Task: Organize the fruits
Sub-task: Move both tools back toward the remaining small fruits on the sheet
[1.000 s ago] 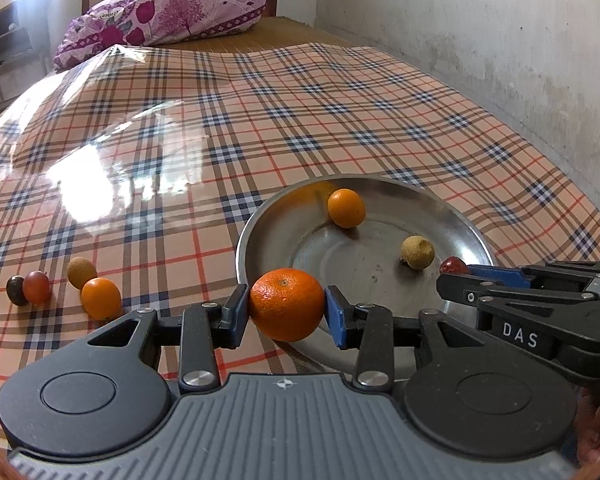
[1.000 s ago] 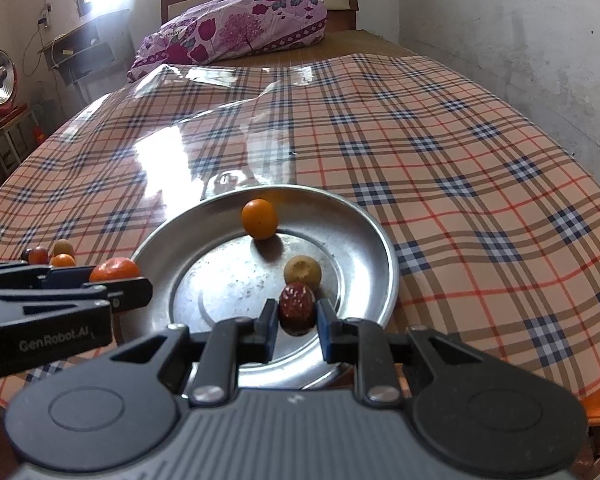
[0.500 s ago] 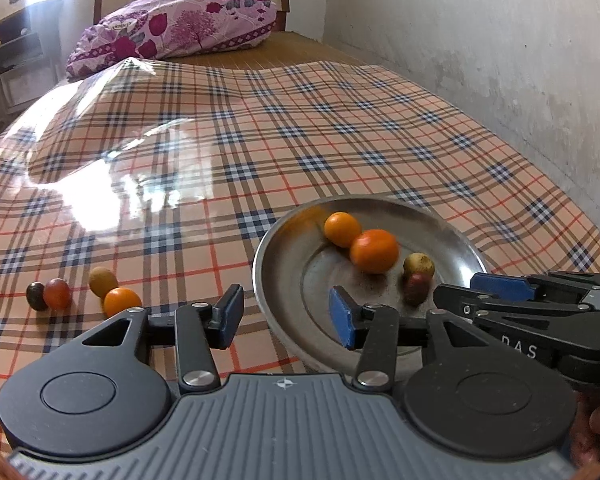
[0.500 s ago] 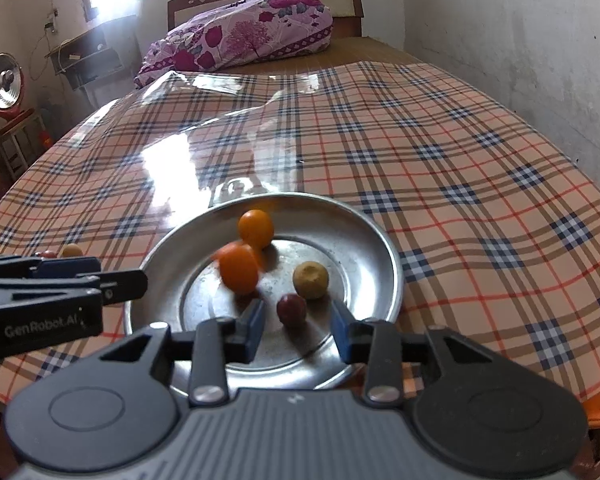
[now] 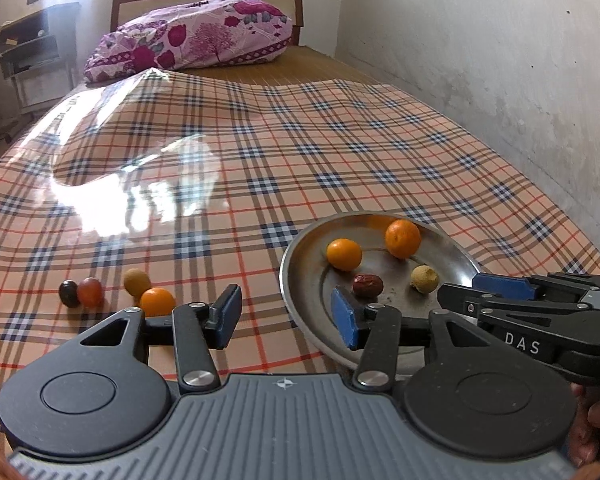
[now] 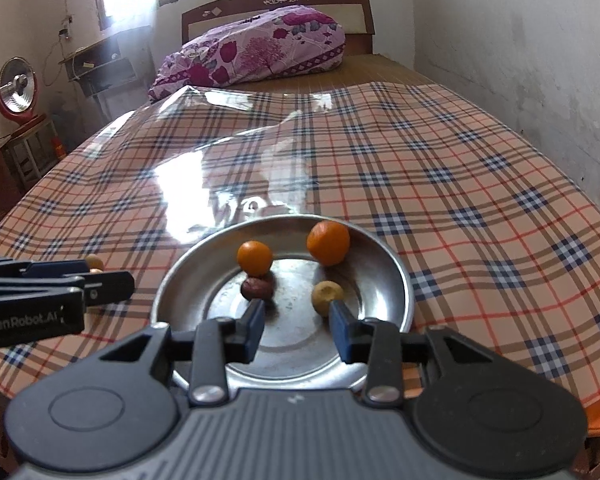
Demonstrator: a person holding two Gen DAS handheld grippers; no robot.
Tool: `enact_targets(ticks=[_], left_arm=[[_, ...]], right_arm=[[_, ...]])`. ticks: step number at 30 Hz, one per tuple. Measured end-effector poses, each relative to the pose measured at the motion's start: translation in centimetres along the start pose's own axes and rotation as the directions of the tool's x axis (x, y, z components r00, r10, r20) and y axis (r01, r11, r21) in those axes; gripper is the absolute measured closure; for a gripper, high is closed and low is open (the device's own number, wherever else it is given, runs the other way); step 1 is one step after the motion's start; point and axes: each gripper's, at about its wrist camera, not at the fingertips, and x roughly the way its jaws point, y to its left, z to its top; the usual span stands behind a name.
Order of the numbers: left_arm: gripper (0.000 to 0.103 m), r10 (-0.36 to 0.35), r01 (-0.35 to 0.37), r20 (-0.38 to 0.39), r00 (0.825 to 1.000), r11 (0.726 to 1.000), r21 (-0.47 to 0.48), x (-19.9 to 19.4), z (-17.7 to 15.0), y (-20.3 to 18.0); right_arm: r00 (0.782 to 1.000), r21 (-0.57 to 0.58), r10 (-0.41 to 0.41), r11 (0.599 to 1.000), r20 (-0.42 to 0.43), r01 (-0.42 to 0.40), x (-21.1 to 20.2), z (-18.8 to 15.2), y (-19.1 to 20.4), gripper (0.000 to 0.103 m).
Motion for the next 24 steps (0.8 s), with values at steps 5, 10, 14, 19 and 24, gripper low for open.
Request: enact_targets(ticks=[5, 10, 14, 19, 24], left_arm=[[0.044, 0.015, -0.015, 0.008, 1.000, 1.000, -0.019, -0.8, -0.3, 0.8], [0.044, 0.031, -0.030, 0.019, 0.999, 0.999, -0.045, -1.5, -0.6, 2.0], [0.043, 0.045, -0.044, 0.024, 0.999, 0.997, -0.058, -1.9, -0.8, 2.6], [0.043, 0.063, -0.061, 0.025, 0.998, 0.995, -0.079, -2.2, -1.0, 3.6], [0.043, 0.083, -0.080, 0.025, 0.996, 0.992, -0.101, -2.5, -1.3, 4.9]], right_arm=[[1.000, -0.020, 0.016, 1.000, 0.003, -0.016, -0.3, 0.1, 0.8, 0.066], [0.999, -0.041, 0.034, 0.999, 0.005, -0.033, -0.5, 0.3, 1.7, 0.066], [0.999, -0.060, 0.050, 0.997, 0.004, -0.049, -0.7, 0.4, 2.6, 0.066], [0.998, -0.084, 0.067, 0.994, 0.002, -0.067, -0.7, 0.4, 3.7, 0.066], [0.996, -0.108, 0.085, 0.991, 0.000, -0.085, -0.6, 0.6, 4.7, 0.066]])
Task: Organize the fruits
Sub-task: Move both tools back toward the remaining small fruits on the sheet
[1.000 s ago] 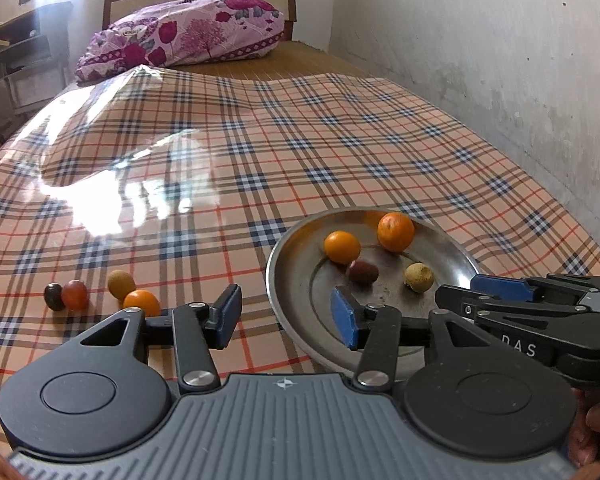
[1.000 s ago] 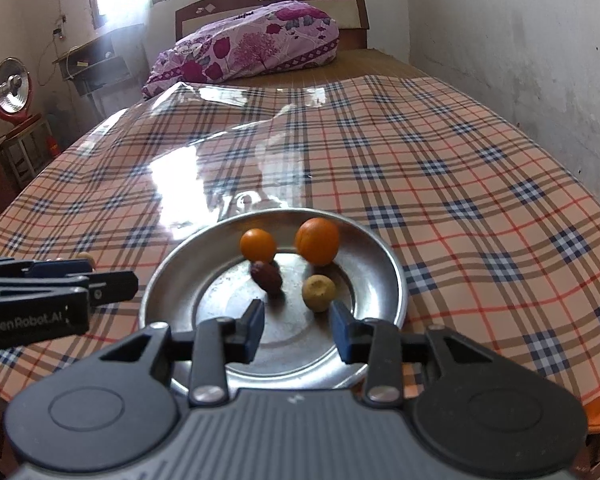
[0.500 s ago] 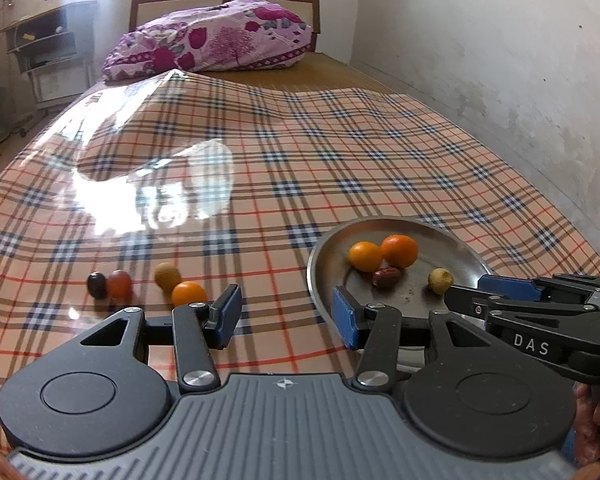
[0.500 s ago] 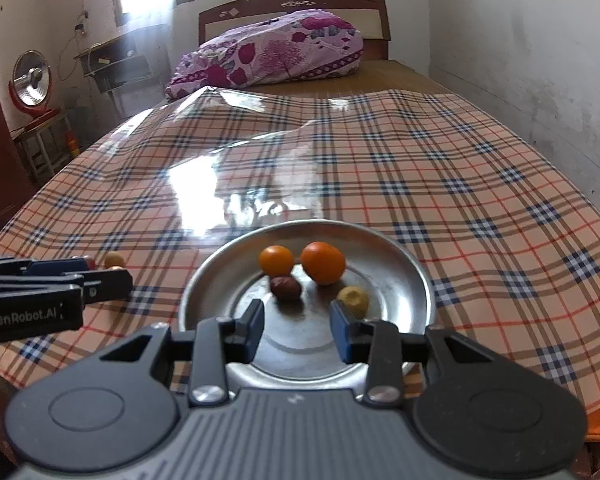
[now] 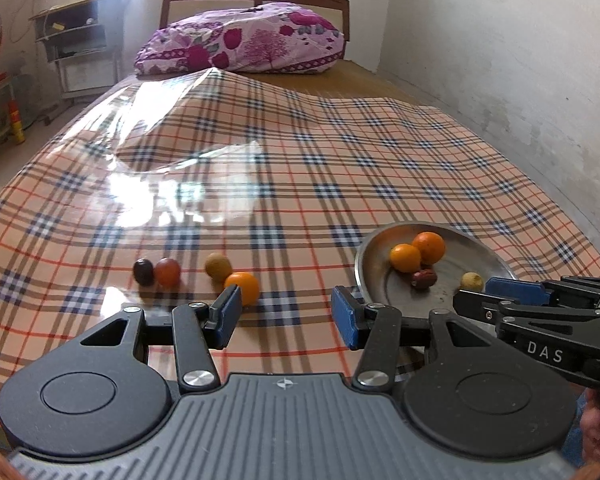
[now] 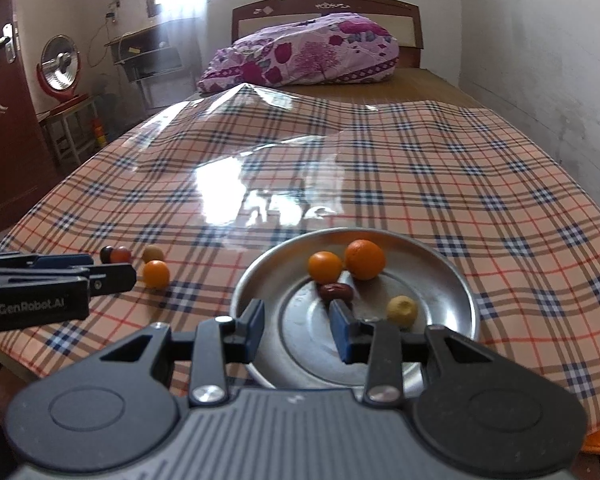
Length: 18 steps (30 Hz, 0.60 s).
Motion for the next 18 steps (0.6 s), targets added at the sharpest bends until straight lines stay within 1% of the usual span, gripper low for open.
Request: enact_targets(ticks=[18], left_arm=[[0.043, 0.066, -0.066, -0.007, 0.998, 0.995, -0.072, 0.8, -0.7, 3.6]], right_arm=[[0.998, -0.079, 0.065, 0.995, -0.027, -0.067, 1.6, 0.4, 3.8, 0.066]])
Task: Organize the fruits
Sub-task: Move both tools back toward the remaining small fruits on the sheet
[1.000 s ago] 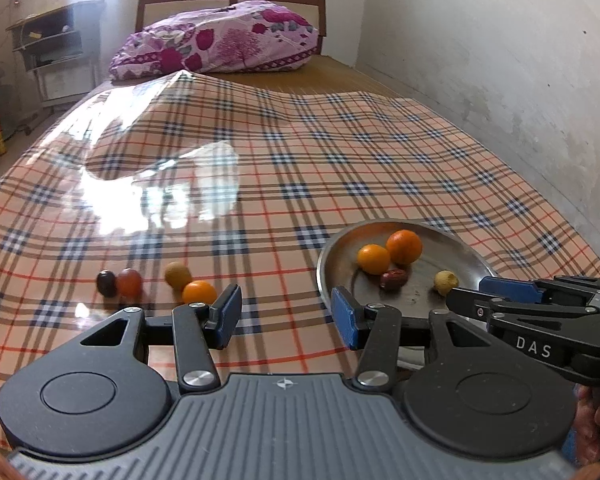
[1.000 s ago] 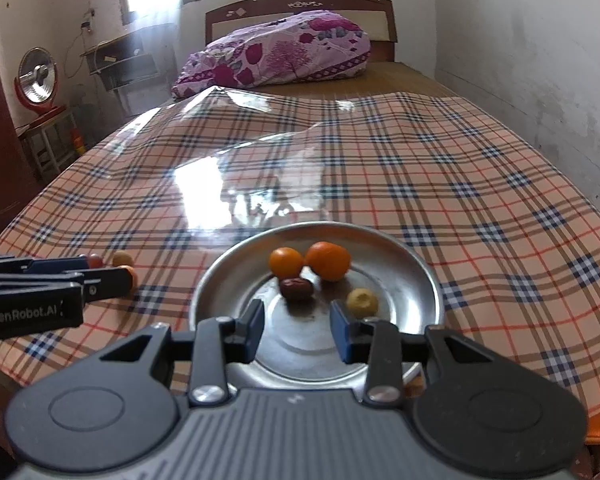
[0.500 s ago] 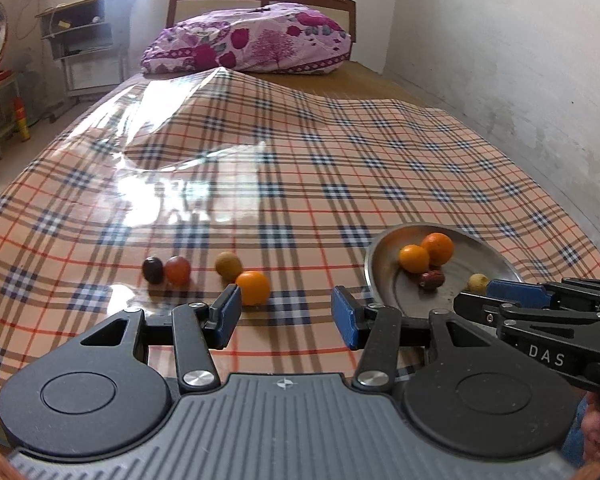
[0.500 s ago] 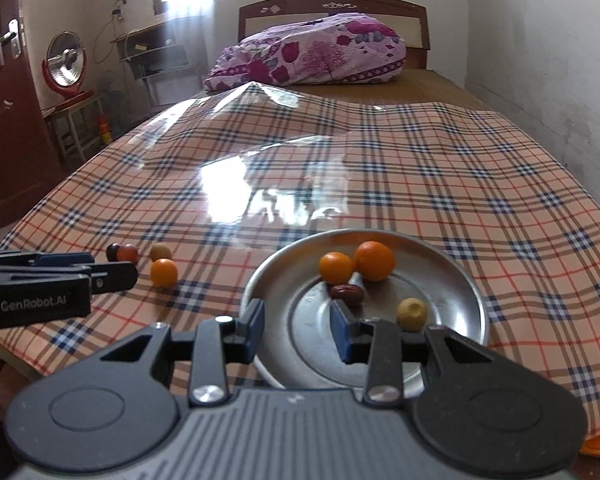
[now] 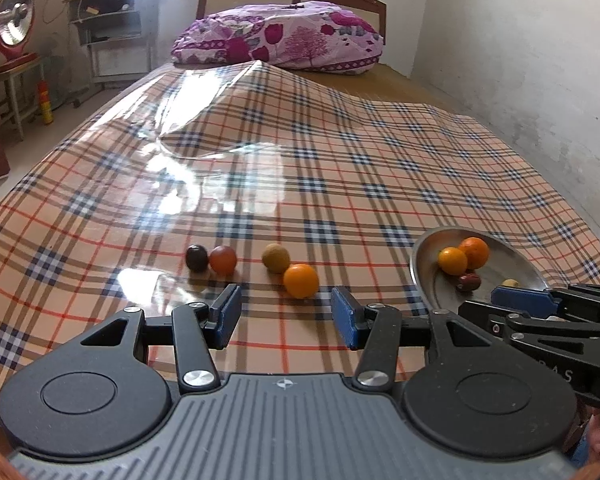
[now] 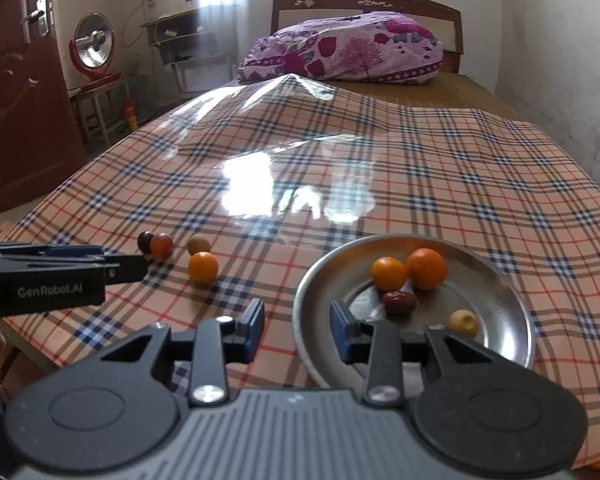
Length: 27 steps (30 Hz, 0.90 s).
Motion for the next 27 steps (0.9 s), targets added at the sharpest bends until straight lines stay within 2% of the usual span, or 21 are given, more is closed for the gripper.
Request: enact_targets(ticks=[11, 27], left_arm=[[0.043, 0.035, -0.036, -0.017, 0.999, 0.999, -0.041, 1.0, -0.1, 2.1], [0.043, 0.087, -0.092, -0.046, 0.995, 0.988, -0.122, 5.3, 1.2, 4.3]], right_arm=[[0.999, -0.035, 0.031, 0.999, -0.012, -0.031, 1.3, 0.5, 1.6, 0.066], [0.997, -0.045, 0.062, 0.997, -0.039, -0.064, 3.7, 0.7, 2.6, 0.066]])
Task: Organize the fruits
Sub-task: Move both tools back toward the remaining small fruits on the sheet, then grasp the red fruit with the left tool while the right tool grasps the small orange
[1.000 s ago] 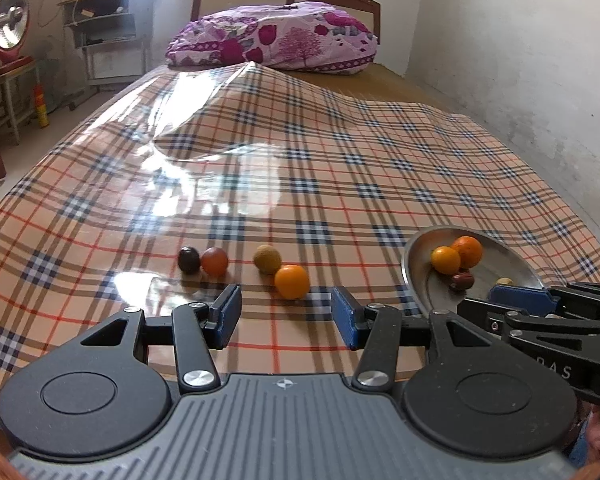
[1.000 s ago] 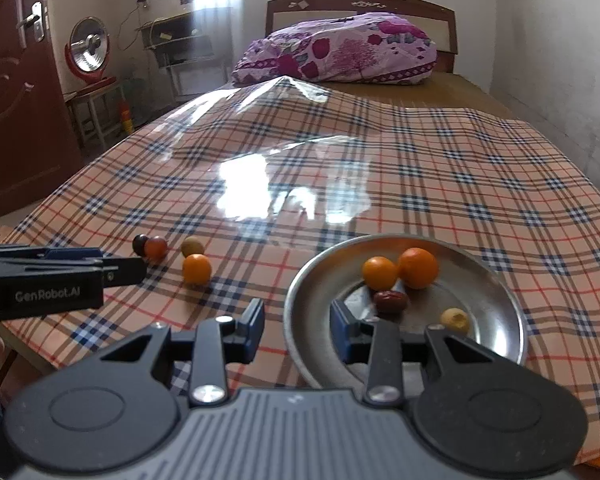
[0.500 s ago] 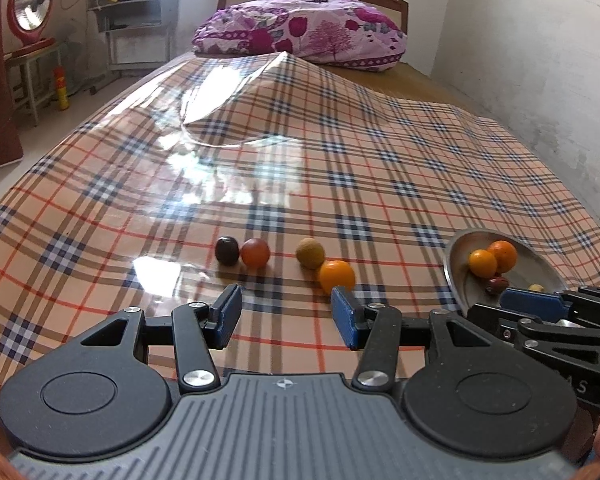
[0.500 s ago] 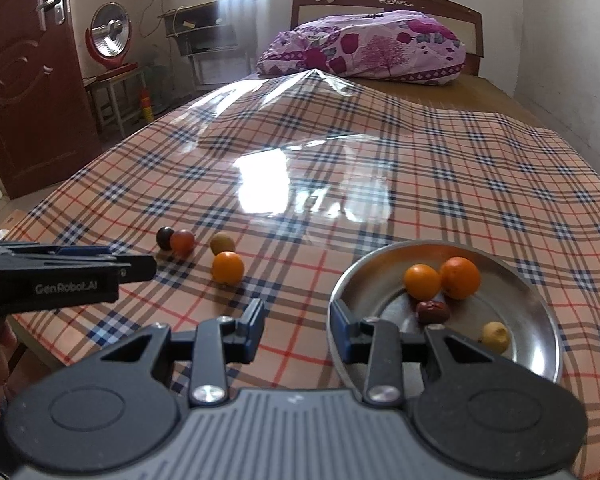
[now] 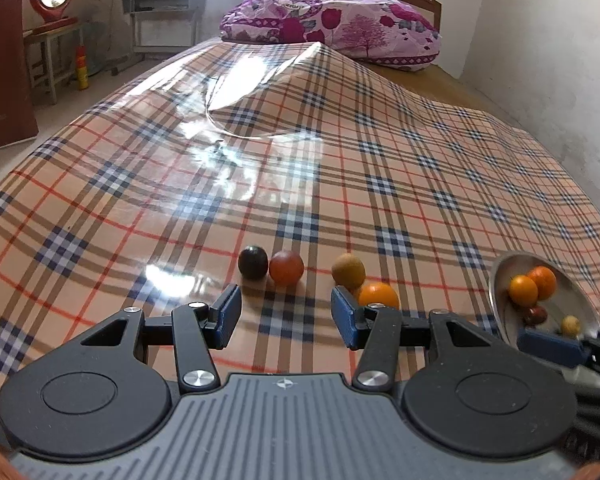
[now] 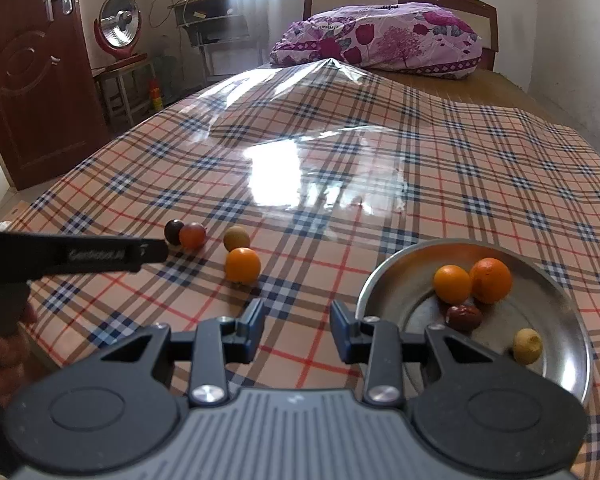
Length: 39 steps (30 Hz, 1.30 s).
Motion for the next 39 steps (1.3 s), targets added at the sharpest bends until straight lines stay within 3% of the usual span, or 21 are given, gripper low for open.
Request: enact_targets(ticks=[14, 21, 33, 36, 38, 39], left_arm=[[0.044, 0.078, -0.081, -0.042, 0.996, 0.994, -0.076, 4.8, 1.4, -0.3], [0.045, 0.141, -0.142, -0.021, 0.990, 0.986, -0.083, 5.7, 1.8, -0.4], [0.055, 0.084, -0.084, -0.007, 0.996, 0.996, 0.011, 2.5, -1.4, 0.5], [0.048, 0.109, -0.108, -0.016, 0.994, 0.994, 0.026, 1.7, -2.3, 1.2], [0.049, 0.118, -0.118, -0.016, 0.993, 0.993, 0.011, 1.4, -2.4, 2.1], [0.043, 0.106, -0.106, -0.008, 0.994, 0.994, -0.005, 1.2, -2.3, 2.3]], right_arm=[[1.000, 0.019, 0.022, 1.000, -0.009, -0.021, 1.6, -0.3, -0.7, 0.066], [1.000, 0.036, 0.031, 0.999, -0.004, -0.030, 2.0, -0.5, -1.3, 0.066], [1.000, 0.058, 0.019, 0.998, 0.006, -0.019, 1.8, -0.5, -1.7, 0.066], [1.000, 0.059, 0.018, 0.998, 0.011, -0.018, 1.7, -0.4, -1.7, 0.066], [1.000, 0.060, 0.017, 0.998, 0.012, -0.018, 1.6, -0.4, -1.7, 0.066], [1.000, 0.058, 0.017, 0.998, 0.014, -0.018, 1.5, -0.4, -1.6, 0.066]])
